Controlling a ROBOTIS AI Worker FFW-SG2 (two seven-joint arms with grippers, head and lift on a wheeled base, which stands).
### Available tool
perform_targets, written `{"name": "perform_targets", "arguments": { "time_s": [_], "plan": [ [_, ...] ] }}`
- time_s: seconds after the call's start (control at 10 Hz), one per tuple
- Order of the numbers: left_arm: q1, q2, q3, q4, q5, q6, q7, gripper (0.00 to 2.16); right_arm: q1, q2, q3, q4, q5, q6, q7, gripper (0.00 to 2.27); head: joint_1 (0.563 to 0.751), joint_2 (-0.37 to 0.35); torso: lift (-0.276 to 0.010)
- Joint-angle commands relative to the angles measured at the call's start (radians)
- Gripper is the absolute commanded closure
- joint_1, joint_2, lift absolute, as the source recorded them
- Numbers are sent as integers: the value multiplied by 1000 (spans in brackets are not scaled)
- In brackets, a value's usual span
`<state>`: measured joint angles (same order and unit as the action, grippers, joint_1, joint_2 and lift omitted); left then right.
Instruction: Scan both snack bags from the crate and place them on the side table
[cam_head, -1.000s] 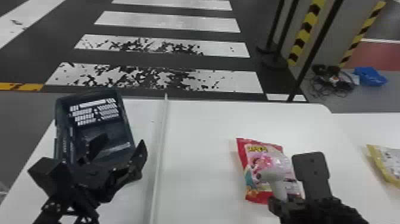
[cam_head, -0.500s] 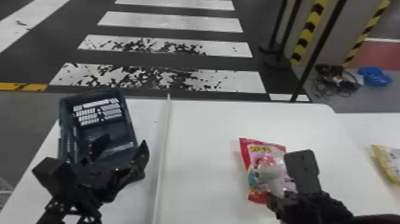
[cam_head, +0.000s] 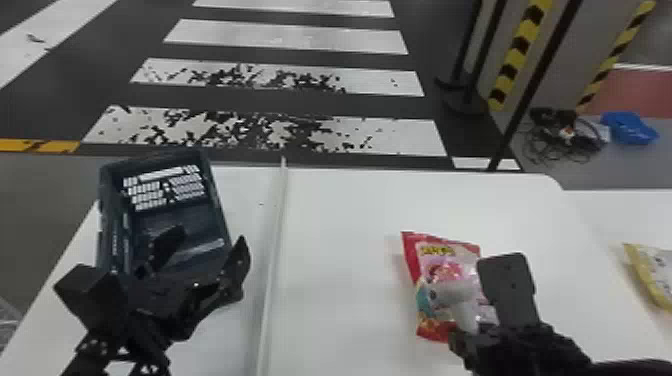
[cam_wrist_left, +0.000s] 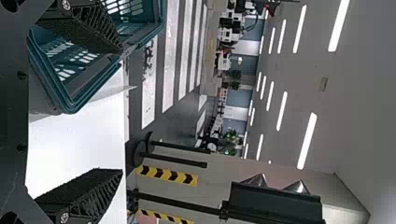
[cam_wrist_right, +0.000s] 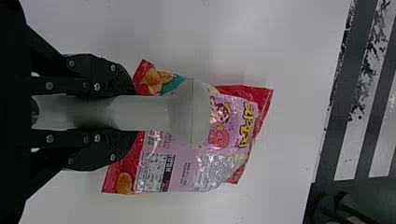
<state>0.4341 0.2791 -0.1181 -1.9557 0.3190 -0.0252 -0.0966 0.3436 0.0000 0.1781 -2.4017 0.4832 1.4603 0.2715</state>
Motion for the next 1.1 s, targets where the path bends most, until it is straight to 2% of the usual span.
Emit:
{"name": "perform_targets", "arguments": {
  "time_s": [0.0,0.2,0.3,0.6,0.8,1.0],
  "plan": [
    [0,0,-2,0,0,0,0,83,0,1,0,-10,0,-1,0,2256,695,-69,-95],
    [0,0,-2,1,0,0,0,83,0,1,-20,-24,-3,-13,0,2256,695,-71,-95],
    [0,0,-2,1,2,0,0,83,-2,1,-58,-24,-29,-50,-20,2256,695,-73,-95],
    [0,0,-3,6,-1,0,0,83,-11,-6,-285,23,-216,-252,-74,2256,695,-137,-95],
    [2,-1,-3,4,-3,0,0,83,-17,-52,-388,122,-296,-446,-84,2256,695,-187,-95],
    [5,-6,-3,6,-8,3,0,83,-44,-81,-451,262,-339,-651,-92,2256,695,-241,-95]
  ]
}}
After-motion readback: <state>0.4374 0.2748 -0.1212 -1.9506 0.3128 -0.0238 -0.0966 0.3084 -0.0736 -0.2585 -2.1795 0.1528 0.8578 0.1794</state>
